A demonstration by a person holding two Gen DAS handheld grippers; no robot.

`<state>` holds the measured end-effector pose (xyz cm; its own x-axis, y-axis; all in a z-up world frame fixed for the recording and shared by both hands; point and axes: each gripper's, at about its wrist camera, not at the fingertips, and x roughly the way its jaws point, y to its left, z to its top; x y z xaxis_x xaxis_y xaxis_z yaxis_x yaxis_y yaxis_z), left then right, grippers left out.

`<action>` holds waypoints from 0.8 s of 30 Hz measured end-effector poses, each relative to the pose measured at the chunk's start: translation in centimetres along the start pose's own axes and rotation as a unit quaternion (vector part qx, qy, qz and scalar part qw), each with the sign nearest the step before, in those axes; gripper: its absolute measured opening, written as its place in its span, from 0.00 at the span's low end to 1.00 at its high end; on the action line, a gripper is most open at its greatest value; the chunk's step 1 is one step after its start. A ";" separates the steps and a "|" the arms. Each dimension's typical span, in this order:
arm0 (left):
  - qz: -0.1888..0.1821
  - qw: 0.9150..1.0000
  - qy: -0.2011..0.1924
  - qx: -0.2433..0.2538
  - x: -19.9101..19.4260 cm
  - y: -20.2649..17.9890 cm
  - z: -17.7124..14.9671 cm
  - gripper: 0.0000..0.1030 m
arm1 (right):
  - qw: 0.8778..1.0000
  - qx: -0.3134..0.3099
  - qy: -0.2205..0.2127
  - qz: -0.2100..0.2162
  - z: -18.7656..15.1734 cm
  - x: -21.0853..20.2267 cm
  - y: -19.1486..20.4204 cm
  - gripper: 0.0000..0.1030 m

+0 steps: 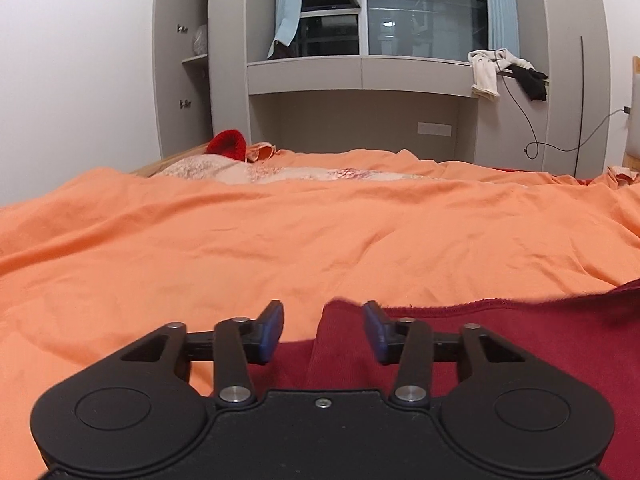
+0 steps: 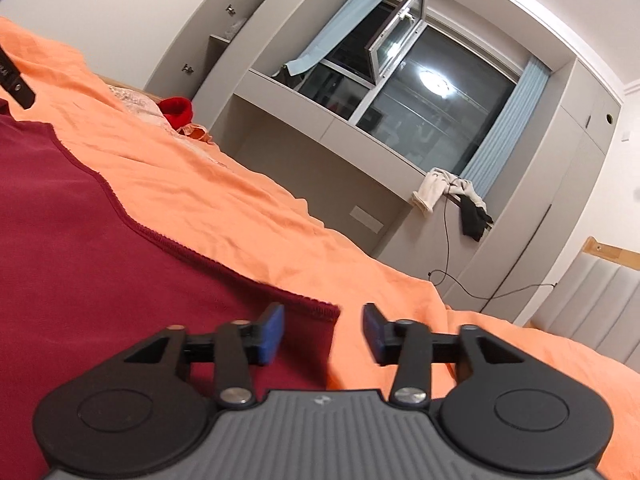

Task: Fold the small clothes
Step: 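Lower the folded edge and open both grippers, then move both open grippers back above the folded shirt strip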

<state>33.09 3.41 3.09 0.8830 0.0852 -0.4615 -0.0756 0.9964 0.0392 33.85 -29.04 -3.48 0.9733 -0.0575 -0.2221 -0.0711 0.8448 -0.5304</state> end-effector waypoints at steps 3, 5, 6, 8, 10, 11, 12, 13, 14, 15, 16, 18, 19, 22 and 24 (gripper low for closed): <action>0.003 1.000 0.011 -0.006 0.2 0.1 -0.3 0.54 | 1.000 0.007 0.012 -0.005 -0.2 0.2 -0.4 0.78; 0.006 1.000 0.021 -0.008 0.5 0.2 -0.6 0.55 | 1.000 0.011 0.027 -0.009 -0.6 0.4 -0.4 0.87; 0.008 1.000 0.027 -0.008 0.7 0.3 -0.7 0.56 | 0.999 0.013 0.034 -0.011 -0.8 0.5 -0.5 0.91; 0.010 0.999 0.036 -0.009 1.1 0.4 -1.0 0.58 | 0.998 0.022 0.049 -0.012 -1.3 0.9 -0.7 0.97; 0.010 0.999 0.041 -0.009 1.3 0.4 -1.0 0.64 | 0.997 0.040 0.060 -0.008 -1.6 1.2 -1.2 0.99; 0.009 0.999 0.042 -0.009 1.3 0.3 -1.0 0.69 | 0.997 0.049 0.064 -0.005 -1.7 1.3 -1.5 0.99; 0.008 0.999 0.041 -0.008 1.2 0.3 -1.0 0.74 | 0.996 0.057 0.068 -0.002 -1.8 1.4 -1.8 0.99; 0.008 0.999 0.038 -0.006 1.1 0.3 -0.9 0.75 | 0.995 0.064 0.071 0.003 -1.8 1.4 -2.1 0.99; 0.008 0.999 0.034 -0.004 0.9 0.2 -0.9 0.77 | 0.995 0.070 0.071 0.007 -1.8 1.5 -2.4 0.99; 0.007 1.000 0.030 -0.003 0.6 0.2 -0.8 0.80 | 0.995 0.075 0.071 0.011 -1.9 1.4 -2.7 1.00; 0.004 1.000 0.025 -0.002 0.3 0.2 -0.7 0.83 | 0.994 0.078 0.070 0.012 -1.8 1.3 -3.0 1.00; 0.003 1.000 0.010 -0.006 -0.5 0.3 -0.5 0.95 | 0.994 0.086 0.066 0.012 -1.7 0.8 -3.6 1.00; 0.005 1.000 0.002 -0.010 -1.0 0.4 -0.4 0.97 | 0.994 0.090 0.064 0.011 -1.8 0.5 -3.9 1.00; 0.003 1.000 -0.017 -0.021 -2.5 0.7 -0.1 0.99 | 0.993 0.100 0.055 0.008 -1.6 -0.7 -4.9 1.00; 0.004 0.999 -0.024 -0.026 -3.4 0.9 -0.1 0.99 | 0.993 0.105 0.045 0.005 -1.3 -1.7 -5.3 1.00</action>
<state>29.98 3.98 4.65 0.9037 0.0941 -0.4176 -0.1054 0.9944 -0.0040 32.26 -34.12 -1.37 0.9489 -0.0870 -0.3034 -0.0252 0.9372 -0.3478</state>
